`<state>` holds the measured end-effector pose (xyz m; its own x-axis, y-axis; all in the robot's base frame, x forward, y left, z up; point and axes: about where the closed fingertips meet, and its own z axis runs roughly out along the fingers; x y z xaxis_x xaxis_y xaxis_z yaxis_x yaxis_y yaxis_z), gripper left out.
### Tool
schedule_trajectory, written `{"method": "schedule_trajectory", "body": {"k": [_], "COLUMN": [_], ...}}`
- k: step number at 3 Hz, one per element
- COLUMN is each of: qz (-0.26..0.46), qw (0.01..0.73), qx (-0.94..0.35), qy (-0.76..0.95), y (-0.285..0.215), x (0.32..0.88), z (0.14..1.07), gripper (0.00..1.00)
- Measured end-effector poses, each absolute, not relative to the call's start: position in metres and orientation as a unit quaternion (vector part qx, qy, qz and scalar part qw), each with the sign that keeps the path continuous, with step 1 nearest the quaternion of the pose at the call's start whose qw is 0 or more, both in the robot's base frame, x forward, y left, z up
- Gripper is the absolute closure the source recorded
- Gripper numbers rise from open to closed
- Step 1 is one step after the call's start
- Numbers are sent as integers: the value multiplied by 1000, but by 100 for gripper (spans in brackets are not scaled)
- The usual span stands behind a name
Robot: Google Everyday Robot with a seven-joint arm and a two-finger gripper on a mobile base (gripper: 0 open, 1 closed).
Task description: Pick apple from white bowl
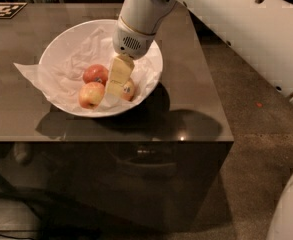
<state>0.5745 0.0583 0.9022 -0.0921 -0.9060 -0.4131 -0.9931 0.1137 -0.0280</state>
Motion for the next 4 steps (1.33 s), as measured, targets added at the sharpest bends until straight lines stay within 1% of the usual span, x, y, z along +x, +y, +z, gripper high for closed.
{"method": "schedule_trajectory", "body": {"k": [3,4], "qz": [156,156], "qw": [162,162], "qx": [-647,-647], "qy": [729,729], "y": [54,54], "x": [588,588], "z": [855,855], "gripper": [0,19]}}
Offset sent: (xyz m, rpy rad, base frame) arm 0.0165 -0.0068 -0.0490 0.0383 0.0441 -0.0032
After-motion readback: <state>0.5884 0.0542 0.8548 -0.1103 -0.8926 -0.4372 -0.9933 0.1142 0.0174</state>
